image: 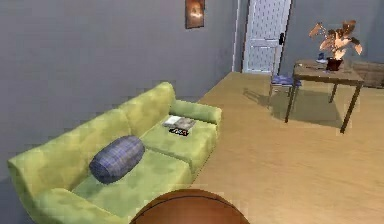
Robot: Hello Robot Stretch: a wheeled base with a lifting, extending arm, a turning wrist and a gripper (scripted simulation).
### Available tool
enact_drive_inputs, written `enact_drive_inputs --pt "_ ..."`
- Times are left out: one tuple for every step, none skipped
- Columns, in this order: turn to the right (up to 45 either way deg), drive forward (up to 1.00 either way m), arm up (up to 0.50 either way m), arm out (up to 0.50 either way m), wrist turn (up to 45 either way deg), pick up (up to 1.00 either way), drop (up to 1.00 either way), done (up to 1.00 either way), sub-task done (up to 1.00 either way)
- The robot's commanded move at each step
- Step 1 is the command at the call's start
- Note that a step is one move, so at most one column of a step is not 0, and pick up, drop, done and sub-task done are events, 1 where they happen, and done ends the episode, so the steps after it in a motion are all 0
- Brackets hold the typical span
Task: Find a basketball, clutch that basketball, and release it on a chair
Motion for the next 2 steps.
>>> enact_drive_inputs --pt "45.0 0.0 0.0 0.0 0.0 0.0 0.0 0.0 0.0" --pt "45.0 0.0 0.0 0.0 0.0 0.0 0.0 0.0 0.0"
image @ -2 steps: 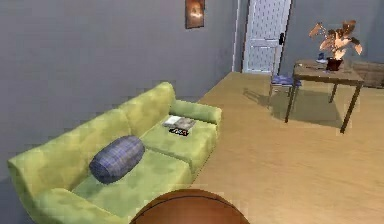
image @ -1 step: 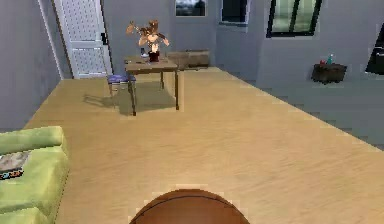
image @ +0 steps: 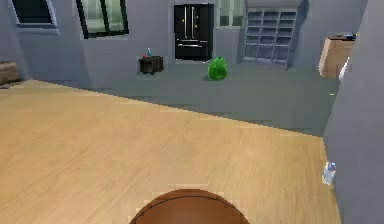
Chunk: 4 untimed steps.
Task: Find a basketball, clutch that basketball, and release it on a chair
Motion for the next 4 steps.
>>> enact_drive_inputs --pt "21.0 0.0 0.0 0.0 0.0 0.0 0.0 0.0 0.0" --pt "3.0 0.0 0.0 0.0 0.0 0.0 0.0 0.0 0.0" --pt "0.0 1.0 0.0 0.0 0.0 0.0 0.0 0.0 0.0" --pt "0.0 1.0 0.0 0.0 0.0 0.0 0.0 0.0 0.0"
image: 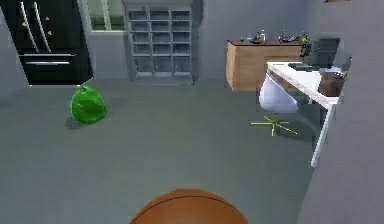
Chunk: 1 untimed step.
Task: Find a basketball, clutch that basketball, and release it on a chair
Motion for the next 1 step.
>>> enact_drive_inputs --pt "-3.0 0.0 0.0 0.0 0.0 0.0 0.0 0.0 0.0"
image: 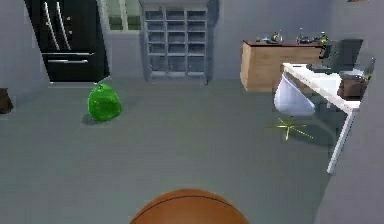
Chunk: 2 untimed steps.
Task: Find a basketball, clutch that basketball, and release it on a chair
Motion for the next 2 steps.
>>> enact_drive_inputs --pt "0.0 1.0 0.0 0.0 0.0 0.0 0.0 0.0 0.0" --pt "15.0 0.0 0.0 0.0 0.0 0.0 0.0 0.0 0.0"
